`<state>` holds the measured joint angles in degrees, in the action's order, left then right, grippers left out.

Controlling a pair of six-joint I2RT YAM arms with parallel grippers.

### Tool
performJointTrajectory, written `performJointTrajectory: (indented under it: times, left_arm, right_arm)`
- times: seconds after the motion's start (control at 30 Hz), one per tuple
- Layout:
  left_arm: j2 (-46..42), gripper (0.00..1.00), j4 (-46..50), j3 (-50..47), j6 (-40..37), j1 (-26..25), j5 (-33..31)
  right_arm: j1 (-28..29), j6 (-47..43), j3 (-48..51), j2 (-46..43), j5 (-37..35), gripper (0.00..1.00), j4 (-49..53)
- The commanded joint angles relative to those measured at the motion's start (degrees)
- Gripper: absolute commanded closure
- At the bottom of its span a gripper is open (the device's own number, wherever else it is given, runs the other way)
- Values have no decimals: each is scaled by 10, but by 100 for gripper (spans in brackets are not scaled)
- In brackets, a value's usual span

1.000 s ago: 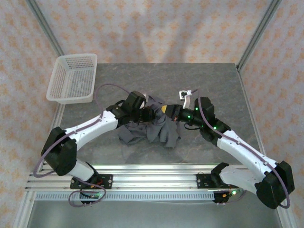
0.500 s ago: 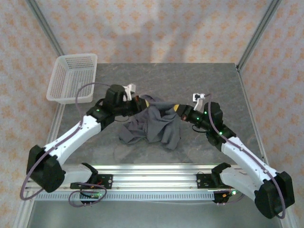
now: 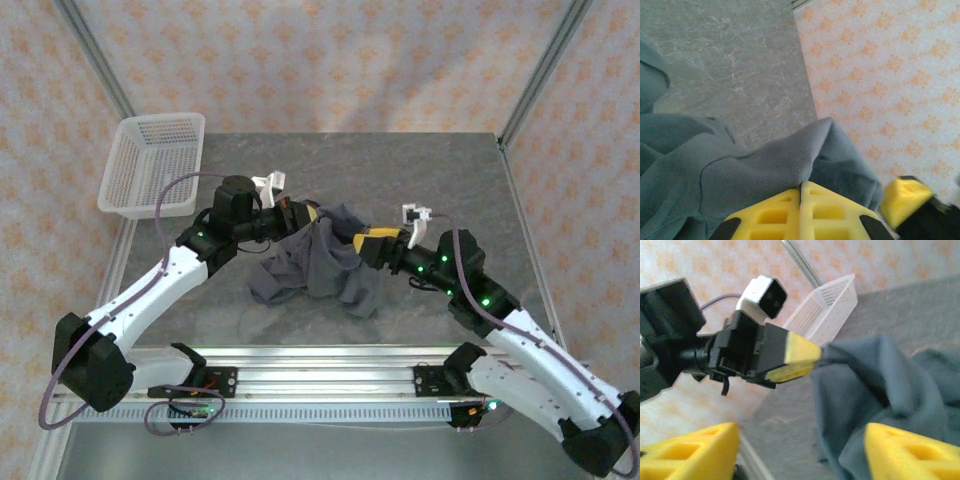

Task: Fold the inside-out t-shirt

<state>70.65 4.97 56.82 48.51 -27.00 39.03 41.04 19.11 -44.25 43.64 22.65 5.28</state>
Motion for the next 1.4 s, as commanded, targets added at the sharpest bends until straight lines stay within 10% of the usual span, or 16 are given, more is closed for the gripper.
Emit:
performJointTrajectory:
  times: [0.0, 0.17, 0.37, 0.6, 0.8, 1.03, 1.37]
  left_arm:
    - [-6, 100, 2, 6, -11, -7, 9]
    - [-6, 100, 33, 20, -28, -8, 0]
    - [-8, 100, 37, 21, -32, -7, -3]
    - [-8, 100, 51, 26, -44, -6, -3]
    - [-14, 100, 21, 24, -38, -1, 19]
    - [-9, 100, 13, 20, -31, 2, 21]
    - [13, 97, -43, -58, -40, 82, 31]
  right_arm:
    - [52, -190, -86, 61, -220, 26, 138]
    - [63, -297, -176, 188, -339, 21, 241]
    - [63, -298, -179, 239, -153, 29, 251]
    - [56, -257, -119, 248, -161, 81, 177]
    - [46, -223, -98, 259, -133, 58, 156]
    - [44, -194, -115, 288, -66, 91, 136]
    - [-68, 29, -33, 104, 251, 100, -104]
